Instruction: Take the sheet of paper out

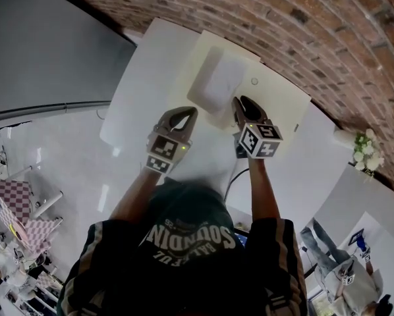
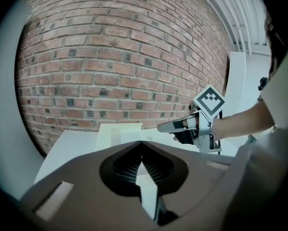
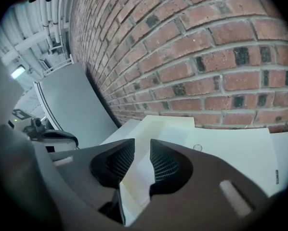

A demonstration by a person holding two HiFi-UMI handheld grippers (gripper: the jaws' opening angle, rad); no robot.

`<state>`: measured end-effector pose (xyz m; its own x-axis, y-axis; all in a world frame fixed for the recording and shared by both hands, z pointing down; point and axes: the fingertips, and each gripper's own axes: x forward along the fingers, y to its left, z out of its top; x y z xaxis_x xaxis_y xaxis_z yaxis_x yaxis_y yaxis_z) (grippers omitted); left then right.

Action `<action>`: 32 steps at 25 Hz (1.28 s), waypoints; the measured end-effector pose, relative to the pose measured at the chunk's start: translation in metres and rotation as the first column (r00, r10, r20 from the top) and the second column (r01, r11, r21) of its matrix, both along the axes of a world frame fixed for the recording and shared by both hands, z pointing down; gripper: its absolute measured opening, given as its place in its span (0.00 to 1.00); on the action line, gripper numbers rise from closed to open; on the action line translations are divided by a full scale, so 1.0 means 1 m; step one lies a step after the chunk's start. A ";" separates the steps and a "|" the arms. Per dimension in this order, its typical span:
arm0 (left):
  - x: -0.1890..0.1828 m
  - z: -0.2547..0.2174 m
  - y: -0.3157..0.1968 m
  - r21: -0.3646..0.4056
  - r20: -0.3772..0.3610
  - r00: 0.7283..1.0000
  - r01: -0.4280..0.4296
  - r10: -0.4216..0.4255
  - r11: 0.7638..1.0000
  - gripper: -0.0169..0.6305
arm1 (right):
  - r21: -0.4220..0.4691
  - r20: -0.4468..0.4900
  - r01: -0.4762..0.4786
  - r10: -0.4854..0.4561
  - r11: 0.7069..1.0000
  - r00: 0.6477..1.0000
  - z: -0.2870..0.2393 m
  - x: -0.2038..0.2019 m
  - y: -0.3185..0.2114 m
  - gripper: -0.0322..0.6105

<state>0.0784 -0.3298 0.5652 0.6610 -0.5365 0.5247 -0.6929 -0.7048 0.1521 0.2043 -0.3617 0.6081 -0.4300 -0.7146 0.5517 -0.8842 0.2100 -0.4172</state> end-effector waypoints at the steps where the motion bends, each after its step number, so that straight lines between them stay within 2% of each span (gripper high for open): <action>1: 0.000 0.001 0.000 -0.002 0.000 1.000 0.002 -0.002 1.000 0.04 | -0.012 0.001 0.003 -0.003 1.000 1.000 0.004 0.001 -0.002 0.21; 8: -0.003 0.007 -0.001 -0.022 0.005 1.000 0.017 -0.017 1.000 0.04 | -0.098 -0.009 0.041 -0.042 0.994 0.999 0.040 0.001 -0.012 0.27; 14: -0.008 0.011 -0.002 -0.035 0.009 1.000 0.030 -0.030 0.999 0.04 | -0.200 -0.006 0.084 -0.087 0.976 0.996 0.075 -0.004 -0.017 0.30; 21: -0.017 0.016 -0.001 -0.051 0.020 0.999 0.050 -0.049 0.997 0.04 | -0.285 -0.072 0.083 -0.108 0.955 0.992 0.111 -0.005 -0.022 0.36; 26: -0.026 0.020 0.000 -0.064 0.032 0.997 0.065 -0.063 0.996 0.04 | -0.346 -0.094 0.075 -0.114 0.935 0.989 0.134 -0.004 -0.021 0.35; 32: -0.033 0.024 0.003 -0.076 0.042 0.996 0.076 -0.073 0.994 0.04 | -0.376 -0.111 0.070 -0.120 0.924 0.987 0.147 -0.006 -0.024 0.33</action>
<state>0.0456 -0.3268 0.5889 0.5989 -0.5404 0.5910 -0.7495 -0.6382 0.1760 0.1986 -0.3854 0.7548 -0.3927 -0.4081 0.8242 -0.9193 0.1485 -0.3645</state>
